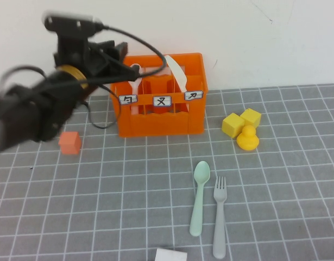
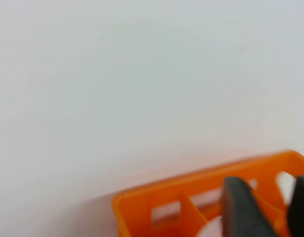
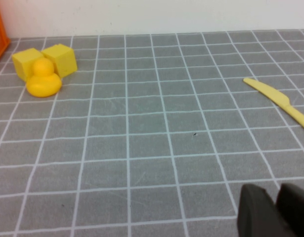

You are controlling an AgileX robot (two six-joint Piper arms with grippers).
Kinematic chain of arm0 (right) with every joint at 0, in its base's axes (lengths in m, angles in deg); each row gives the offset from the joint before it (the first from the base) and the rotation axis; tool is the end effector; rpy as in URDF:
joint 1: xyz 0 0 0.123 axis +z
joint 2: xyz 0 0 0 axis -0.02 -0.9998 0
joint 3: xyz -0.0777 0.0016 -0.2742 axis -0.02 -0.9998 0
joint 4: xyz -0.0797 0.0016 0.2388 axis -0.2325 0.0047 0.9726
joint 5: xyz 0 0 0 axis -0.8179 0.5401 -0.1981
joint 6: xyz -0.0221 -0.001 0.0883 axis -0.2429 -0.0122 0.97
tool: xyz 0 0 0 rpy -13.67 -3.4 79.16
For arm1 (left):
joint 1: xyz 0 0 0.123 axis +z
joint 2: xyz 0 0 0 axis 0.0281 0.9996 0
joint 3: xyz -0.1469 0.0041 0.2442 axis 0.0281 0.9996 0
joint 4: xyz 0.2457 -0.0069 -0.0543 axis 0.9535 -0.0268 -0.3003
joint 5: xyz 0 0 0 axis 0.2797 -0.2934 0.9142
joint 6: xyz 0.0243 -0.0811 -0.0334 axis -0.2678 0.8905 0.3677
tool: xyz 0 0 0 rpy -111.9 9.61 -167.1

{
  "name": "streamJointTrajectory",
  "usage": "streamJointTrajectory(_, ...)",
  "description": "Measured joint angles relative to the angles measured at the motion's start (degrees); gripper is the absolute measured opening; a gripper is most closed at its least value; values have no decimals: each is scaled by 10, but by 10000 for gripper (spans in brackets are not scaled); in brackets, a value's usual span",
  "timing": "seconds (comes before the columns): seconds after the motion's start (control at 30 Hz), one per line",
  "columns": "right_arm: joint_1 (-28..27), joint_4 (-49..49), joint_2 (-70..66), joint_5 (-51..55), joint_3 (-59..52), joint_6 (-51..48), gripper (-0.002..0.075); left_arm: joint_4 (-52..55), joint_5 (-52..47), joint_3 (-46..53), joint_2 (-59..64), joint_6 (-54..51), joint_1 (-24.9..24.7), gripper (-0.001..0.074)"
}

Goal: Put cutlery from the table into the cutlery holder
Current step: Place the spoon on the box, then pick up the spoon

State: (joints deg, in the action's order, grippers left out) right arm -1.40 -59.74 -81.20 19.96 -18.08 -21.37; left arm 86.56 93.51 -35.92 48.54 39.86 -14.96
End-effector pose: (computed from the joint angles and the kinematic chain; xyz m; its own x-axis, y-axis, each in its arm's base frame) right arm 0.0536 -0.0030 0.1749 -0.2536 -0.0107 -0.9672 0.0460 0.9987 -0.0231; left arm 0.3846 -0.1241 0.2813 -0.1179 -0.0940 -0.9886 0.3687 0.9202 -0.1315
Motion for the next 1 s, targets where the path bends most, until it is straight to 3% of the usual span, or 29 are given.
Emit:
streamJointTrajectory(0.1,0,0,0,0,0,0,90,118,-102,0,-61,87,-6,60)
streamJointTrajectory(0.17,0,0,0,0,0,0,90,201,-161,0,-99,166,-21,25)
streamJointTrajectory(0.3,0,1,0,0,0,0,90,351,-275,0,-145,293,-84,6)
streamJointTrajectory(0.47,0,1,0,0,0,0,90,379,-387,0,-155,314,-191,1)
streamJointTrajectory(0.63,0,1,0,0,0,0,90,352,-444,0,-129,268,-251,1)
streamJointTrajectory(1.0,0,1,0,0,0,0,90,198,-501,0,-90,-31,-256,1)
